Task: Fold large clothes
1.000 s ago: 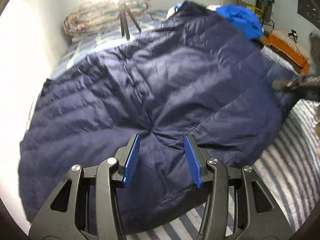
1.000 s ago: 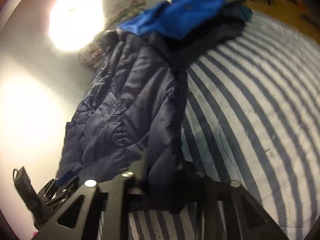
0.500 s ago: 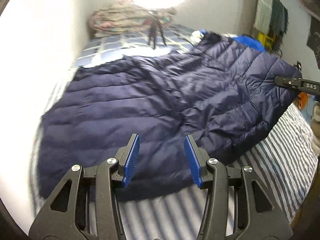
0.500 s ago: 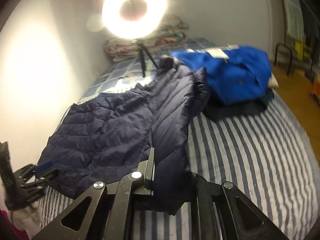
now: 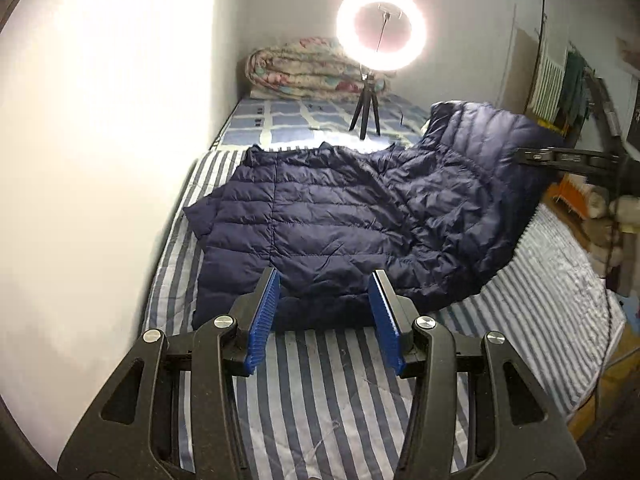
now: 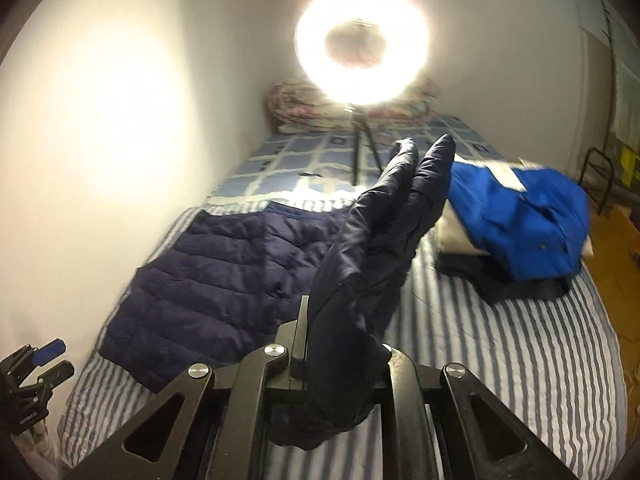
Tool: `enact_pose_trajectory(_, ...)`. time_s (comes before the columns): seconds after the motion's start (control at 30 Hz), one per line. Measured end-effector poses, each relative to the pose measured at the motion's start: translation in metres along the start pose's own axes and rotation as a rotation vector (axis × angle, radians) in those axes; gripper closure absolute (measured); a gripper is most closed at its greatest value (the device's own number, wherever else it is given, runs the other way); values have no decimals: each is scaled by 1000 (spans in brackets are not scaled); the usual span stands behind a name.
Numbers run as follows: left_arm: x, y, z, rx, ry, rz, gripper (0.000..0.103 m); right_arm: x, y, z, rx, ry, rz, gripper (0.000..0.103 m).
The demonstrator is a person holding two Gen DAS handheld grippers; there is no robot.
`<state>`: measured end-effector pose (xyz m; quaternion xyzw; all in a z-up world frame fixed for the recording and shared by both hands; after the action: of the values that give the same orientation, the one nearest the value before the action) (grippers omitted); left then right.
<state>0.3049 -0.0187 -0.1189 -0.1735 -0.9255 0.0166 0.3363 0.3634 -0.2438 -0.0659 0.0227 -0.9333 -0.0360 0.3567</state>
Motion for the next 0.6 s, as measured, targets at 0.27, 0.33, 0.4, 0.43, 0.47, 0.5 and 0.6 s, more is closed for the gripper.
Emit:
enact_pose_trajectory(0.27, 39, 7, -6, 14, -79, -22, 54, -27, 85, -21, 115, -7, -88, 93)
enact_pose_trajectory(0.33, 47, 11, -5, 28, -89, -23, 54, -36, 109, -22, 153, 0, -110, 93)
enact_pose_trajectory(0.4, 52, 17, -1, 41, -87, -27, 54, -49, 138, -19, 196, 14, -144, 93)
enact_pose_trajectory(0.43, 54, 18, 1, 45, -86, -32, 54, -55, 148, -19, 207, 21, -160, 93)
enact_pose_trajectory(0.47, 55, 21, 3, 48, -84, -38, 54, -65, 164, -16, 220, 36, -188, 94)
enact_pose_trajectory(0.5, 57, 24, 5, 51, -83, -43, 54, -74, 179, -14, 228, 50, -214, 94)
enact_pose_trajectory(0.6, 61, 32, 11, 72, -80, -58, 54, -102, 220, -3, 242, 93, -292, 94)
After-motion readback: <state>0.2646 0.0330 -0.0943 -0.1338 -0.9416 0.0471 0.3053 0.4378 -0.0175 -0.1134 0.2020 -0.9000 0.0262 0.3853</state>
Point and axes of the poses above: each gripper's, at about its wrist camera, not at the fingertips, and x roughly against the way its jaws point, y to its left, z to its underside, the point moved 7 cm from there along -x, roughly the way its jaws point, and after that the axes turned 3 degrees about x, right-handed, at the moved point
